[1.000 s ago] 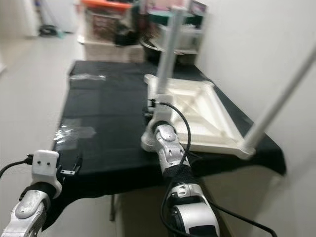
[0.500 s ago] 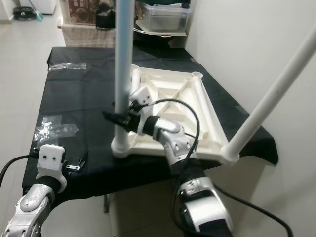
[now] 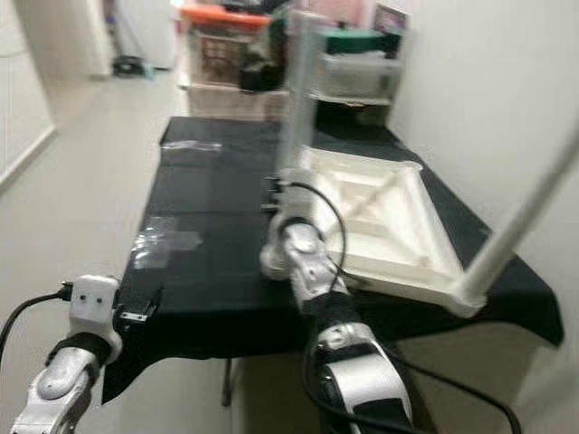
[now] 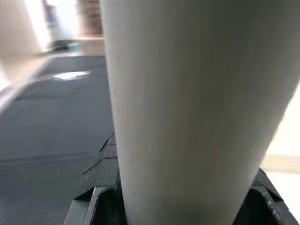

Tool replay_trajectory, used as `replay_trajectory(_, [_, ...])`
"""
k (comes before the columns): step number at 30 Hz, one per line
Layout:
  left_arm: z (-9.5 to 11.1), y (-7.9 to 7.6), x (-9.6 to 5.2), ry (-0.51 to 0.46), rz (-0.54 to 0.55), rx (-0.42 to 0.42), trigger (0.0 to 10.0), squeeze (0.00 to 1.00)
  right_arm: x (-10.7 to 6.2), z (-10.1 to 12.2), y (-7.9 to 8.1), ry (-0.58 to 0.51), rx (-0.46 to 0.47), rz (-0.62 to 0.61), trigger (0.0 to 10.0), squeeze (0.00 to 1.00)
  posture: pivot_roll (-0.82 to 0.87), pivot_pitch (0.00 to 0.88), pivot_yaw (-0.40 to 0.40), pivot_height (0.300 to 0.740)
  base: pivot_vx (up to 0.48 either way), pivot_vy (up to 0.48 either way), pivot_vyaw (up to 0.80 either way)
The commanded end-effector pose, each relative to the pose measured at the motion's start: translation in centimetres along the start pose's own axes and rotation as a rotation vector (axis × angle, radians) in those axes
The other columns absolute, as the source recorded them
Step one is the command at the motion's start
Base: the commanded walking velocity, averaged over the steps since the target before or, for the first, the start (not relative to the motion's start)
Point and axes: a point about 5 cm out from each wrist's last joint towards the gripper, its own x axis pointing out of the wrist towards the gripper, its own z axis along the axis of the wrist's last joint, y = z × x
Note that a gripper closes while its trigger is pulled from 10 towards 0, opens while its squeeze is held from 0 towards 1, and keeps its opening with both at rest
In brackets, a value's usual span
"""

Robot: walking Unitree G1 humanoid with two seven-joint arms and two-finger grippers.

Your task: Building children table

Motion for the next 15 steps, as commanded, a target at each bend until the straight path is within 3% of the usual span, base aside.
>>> replay_trajectory(1, [0.1,-0.6,0.2,-0.001,-0.019,0.01,10.0,0.0,-0.6,-2.9,-1.3,0.123,-0.031,-0.085,0.0,0.0,0.07,0.0,-0.109,0.74,0.0,0.0,0.0])
replay_trajectory(2, [0.1,-0.6,0.2,-0.001,-0.019,0.01,10.0,0.0,-0.6,-2.9,-1.3,0.123,-0.031,-0.085,0.0,0.0,0.07,0.0,-0.109,0.74,0.0,0.0,0.0])
replay_trajectory(3, [0.1,-0.6,0.1,0.0,-0.02,0.01,10.0,0.0,-1.0,-2.6,0.4,0.106,-0.062,0.0,10.0,0.0,0.07,0.0,-0.107,0.74,0.0,0.0,0.0])
replay_trajectory(4, [0.1,-0.5,0.1,0.0,-0.021,0.011,10.0,0.0,-1.3,-2.0,2.0,0.07,-0.071,0.114,10.0,0.0,0.07,0.0,-0.105,0.74,0.0,0.0,0.0])
replay_trajectory(5, [0.1,-0.5,0.1,0.0,-0.021,0.011,10.0,0.0,-1.3,-2.0,2.0,0.07,-0.071,0.114,10.0,0.0,0.07,0.0,-0.105,0.74,0.0,0.0,0.0])
replay_trajectory(6, [0.1,-0.5,0.1,0.0,-0.021,0.011,10.0,0.0,-1.7,-0.4,4.5,-0.013,-0.016,0.342,10.0,0.09,0.07,0.0,-0.107,0.74,0.0,0.0,0.0])
replay_trajectory(8, [0.1,-0.4,0.1,-0.001,-0.022,0.011,10.0,0.0,-1.7,-0.1,4.8,-0.031,0.002,0.378,10.0,0.09,0.07,0.0,-0.107,0.74,0.0,0.0,0.0])
replay_trajectory(9, [0.1,-0.4,0.1,-0.001,-0.02,0.011,10.0,0.0,-1.4,0.7,5.1,-0.043,0.009,0.447,10.0,1.0,0.07,0.0,-0.114,0.74,0.0,0.0,0.0])
replay_trajectory(10, [0.1,-0.4,0.1,-0.001,-0.02,0.011,10.0,0.0,-1.4,0.7,5.1,-0.043,0.009,0.447,10.0,1.0,0.07,0.0,-0.114,0.74,0.0,0.0,0.0])
replay_trajectory(11, [0.0,-0.3,0.1,-0.001,-0.018,0.01,10.0,0.0,-1.3,2.2,5.7,-0.103,0.01,0.558,10.0,0.0,0.07,0.0,-0.117,0.74,0.0,0.0,0.0])
replay_trajectory(12, [0.0,-0.3,0.1,-0.001,-0.018,0.01,10.0,0.0,-1.3,2.2,5.7,-0.103,0.01,0.558,10.0,0.0,0.07,0.0,-0.117,0.74,0.0,0.0,0.0])
replay_trajectory(14, [0.0,-0.2,0.1,0.0,-0.017,0.009,10.0,0.0,-2.4,4.8,6.9,-0.215,-0.019,0.906,10.0,0.0,0.07,0.0,-0.113,0.74,0.0,0.0,0.0])
replay_trajectory(15, [0.0,-0.2,0.1,0.0,-0.017,0.009,10.0,0.0,-2.4,4.8,6.9,-0.215,-0.019,0.906,10.0,0.0,0.07,0.0,-0.113,0.74,0.0,0.0,0.0])
